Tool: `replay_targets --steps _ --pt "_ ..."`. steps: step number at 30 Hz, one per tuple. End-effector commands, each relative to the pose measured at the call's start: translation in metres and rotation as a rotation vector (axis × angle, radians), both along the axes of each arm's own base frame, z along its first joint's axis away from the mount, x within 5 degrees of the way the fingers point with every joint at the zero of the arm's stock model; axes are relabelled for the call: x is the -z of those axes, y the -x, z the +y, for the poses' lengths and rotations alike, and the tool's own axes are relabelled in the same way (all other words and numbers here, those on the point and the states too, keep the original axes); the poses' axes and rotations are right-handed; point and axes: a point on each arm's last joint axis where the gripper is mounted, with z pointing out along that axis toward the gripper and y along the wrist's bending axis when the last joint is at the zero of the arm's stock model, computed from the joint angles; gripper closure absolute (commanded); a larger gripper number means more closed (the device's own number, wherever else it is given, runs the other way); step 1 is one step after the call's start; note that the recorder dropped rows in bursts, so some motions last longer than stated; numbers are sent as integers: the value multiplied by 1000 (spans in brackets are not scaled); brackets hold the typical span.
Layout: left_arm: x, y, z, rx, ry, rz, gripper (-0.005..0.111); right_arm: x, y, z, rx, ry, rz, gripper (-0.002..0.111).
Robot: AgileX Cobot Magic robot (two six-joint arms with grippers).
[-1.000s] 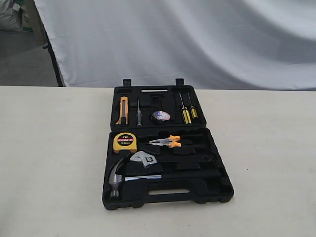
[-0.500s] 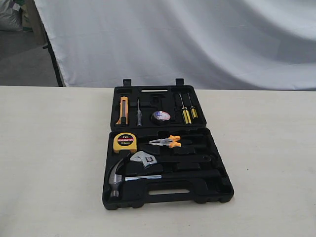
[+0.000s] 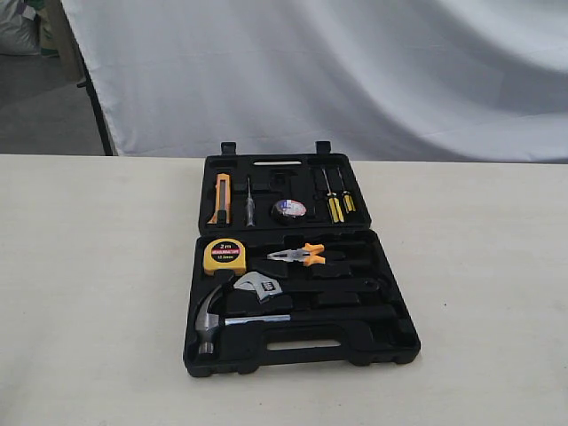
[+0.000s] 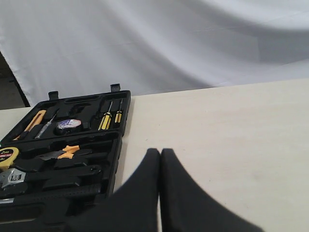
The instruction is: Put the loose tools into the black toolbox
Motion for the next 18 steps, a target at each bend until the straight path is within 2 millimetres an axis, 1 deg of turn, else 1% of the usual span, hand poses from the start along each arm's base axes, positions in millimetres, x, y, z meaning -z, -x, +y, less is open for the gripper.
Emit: replay_targets --steps 1,18 --pt "-2 1 1 -26 -2 -13 106 1 0 -1 7 14 -7 109" --pt "-2 1 1 -26 -2 -13 106 0 0 -1 7 13 -9 109"
